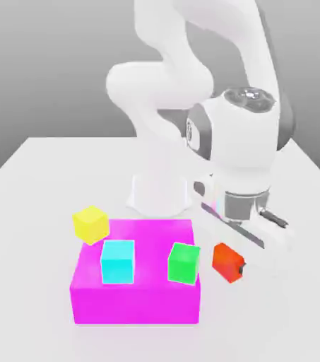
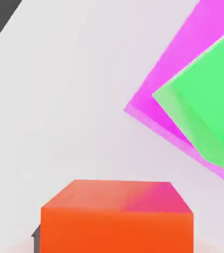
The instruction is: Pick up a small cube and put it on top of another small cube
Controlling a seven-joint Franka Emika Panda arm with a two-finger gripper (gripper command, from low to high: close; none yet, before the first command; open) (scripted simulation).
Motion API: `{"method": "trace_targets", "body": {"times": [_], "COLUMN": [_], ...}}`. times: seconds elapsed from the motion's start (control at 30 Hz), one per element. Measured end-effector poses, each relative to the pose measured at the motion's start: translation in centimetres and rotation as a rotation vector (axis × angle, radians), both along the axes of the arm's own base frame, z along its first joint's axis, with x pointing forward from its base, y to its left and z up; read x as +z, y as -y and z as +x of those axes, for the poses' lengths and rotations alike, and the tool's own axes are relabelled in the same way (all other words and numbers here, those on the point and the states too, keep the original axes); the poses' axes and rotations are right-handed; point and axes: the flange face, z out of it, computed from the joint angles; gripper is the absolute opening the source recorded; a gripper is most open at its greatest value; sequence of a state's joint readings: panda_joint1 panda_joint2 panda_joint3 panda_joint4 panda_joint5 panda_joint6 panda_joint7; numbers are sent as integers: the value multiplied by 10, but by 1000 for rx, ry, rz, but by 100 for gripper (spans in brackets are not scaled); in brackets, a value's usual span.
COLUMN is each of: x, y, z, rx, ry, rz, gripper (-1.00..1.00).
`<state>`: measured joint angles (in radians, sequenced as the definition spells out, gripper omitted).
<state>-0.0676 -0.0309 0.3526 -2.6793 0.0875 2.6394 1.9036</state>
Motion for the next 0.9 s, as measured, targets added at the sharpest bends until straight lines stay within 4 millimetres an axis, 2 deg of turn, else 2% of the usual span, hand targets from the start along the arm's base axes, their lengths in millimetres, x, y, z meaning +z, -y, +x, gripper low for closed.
{"method": "trace_targets", "body": {"times": [0.03,0.1,0.2,0.3,0.33,0.4,0.5,0.53,0.73,0.8,0.9], "x": [7,25,55,85,90,76,41,33,29,42,77], "y": [5,33,93,155,170,182,185,185,185,186,186], "z": [1,5,5,-7,-11,-14,-15,-15,-16,-15,-15], "rx": [18,4,-80,-189,-230,-262,-271,-271,-271,-272,-272], "ry": [1,3,7,13,14,15,15,16,15,14,14], "rz": [0,-9,-25,-30,-29,-30,-30,-30,-30,-31,-31], "gripper": [-100,-100,-100,-100,-100,-100,-100,100,100,100,100]}}
